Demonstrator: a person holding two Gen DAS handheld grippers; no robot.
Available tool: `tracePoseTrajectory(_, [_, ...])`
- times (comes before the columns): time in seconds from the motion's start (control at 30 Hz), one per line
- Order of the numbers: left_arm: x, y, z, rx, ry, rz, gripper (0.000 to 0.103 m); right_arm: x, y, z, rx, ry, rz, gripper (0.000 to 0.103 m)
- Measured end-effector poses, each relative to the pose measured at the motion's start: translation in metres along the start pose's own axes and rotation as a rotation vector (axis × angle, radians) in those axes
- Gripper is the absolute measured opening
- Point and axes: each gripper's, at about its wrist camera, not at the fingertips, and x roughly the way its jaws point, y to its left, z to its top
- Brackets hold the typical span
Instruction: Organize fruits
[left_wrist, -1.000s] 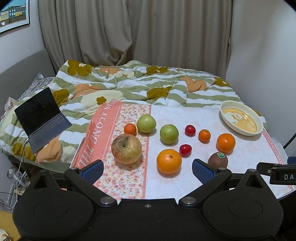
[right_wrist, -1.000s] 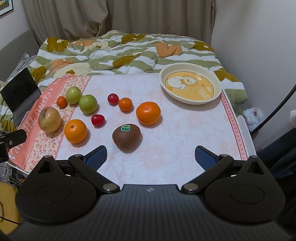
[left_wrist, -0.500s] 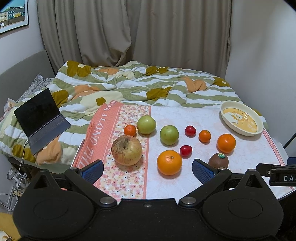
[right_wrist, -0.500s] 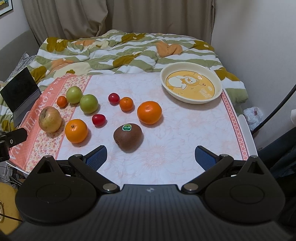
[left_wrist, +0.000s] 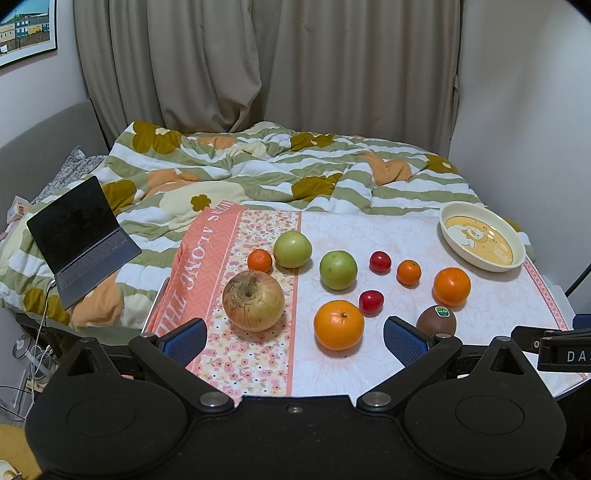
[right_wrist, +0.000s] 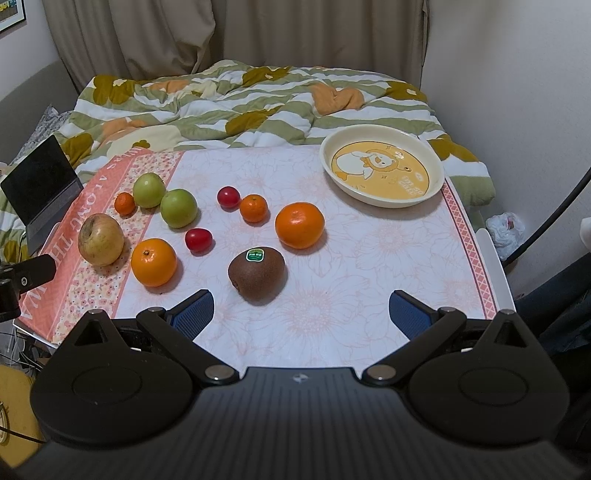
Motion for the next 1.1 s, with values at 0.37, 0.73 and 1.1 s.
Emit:
tracePoseTrajectory(0.37, [0.0011,-0.0015,0.0013,0.002,-0.001,0.0,0.103,-0.0008,0.0001,0.0003,0.002,-0.001,0.0,0.103])
tracePoseTrajectory(0.73, [0.0012,-0.0017,0.0009,0.001,-0.001,0.0,0.103,-0.001,0.0005,0.0004,0.003,-0.002,0.0,0.103])
tracePoseTrajectory(1.1, [0.0085,-0.0043,0.0073,0.019,0.019,-0.015,0.103,-0.0021,0.0069,0.002,-0.013,0.005,-0.009,0.103])
